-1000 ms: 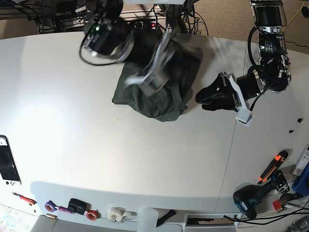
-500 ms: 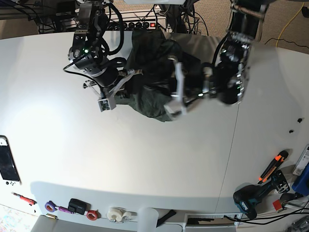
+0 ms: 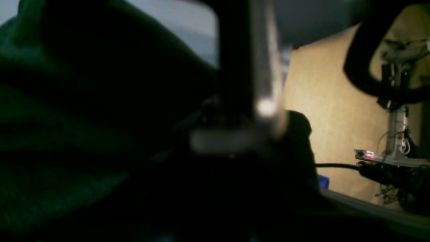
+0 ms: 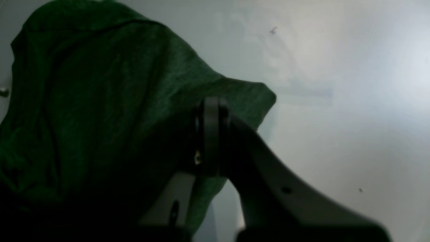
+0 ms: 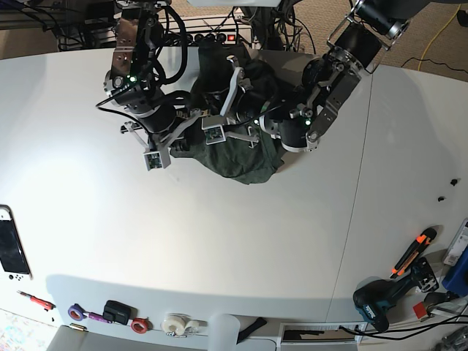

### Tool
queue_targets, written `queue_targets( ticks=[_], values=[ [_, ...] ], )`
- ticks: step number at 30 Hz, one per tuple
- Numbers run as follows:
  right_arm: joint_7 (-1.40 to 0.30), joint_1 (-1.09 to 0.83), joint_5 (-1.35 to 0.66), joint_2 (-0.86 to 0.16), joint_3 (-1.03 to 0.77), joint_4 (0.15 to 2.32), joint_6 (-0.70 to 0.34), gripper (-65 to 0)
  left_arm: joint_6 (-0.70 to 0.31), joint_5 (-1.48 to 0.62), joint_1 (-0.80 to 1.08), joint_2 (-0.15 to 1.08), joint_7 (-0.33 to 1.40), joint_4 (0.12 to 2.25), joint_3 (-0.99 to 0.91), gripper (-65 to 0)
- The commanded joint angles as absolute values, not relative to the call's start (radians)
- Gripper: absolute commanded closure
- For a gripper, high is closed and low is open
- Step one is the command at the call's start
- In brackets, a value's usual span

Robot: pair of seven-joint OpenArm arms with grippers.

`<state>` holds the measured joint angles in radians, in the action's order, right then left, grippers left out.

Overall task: Layout the t-shirt on the table in an organized manner, then fold the t-shirt properly
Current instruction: 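Grasp the bundle's side with the left gripper beside the right gripper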

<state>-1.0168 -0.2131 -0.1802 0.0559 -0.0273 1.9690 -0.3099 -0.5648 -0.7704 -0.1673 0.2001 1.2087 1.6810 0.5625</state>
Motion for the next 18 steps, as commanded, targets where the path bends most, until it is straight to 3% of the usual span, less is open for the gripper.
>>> queue_targets(
  ticks=[1,9,18],
  values=[
    [-0.989,-0.202,-0.183,0.058,-0.028,1.973,-0.312,0.0,-0.564,-0.785,-0.186,0.197,1.225,1.704,0.56,0.0],
    [-0.952,-0.121,-0.181,0.058,-0.028,1.69,-0.313,0.0,-0.565,-0.782,-0.186,0.215,1.31,1.752,0.56,0.0],
    [-0.968,-0.072,-0.133,0.058,-0.028,1.612,-0.312,0.0,-0.54,-0.778,-0.165,0.42,1.309,1.89,0.56,0.0]
  ],
)
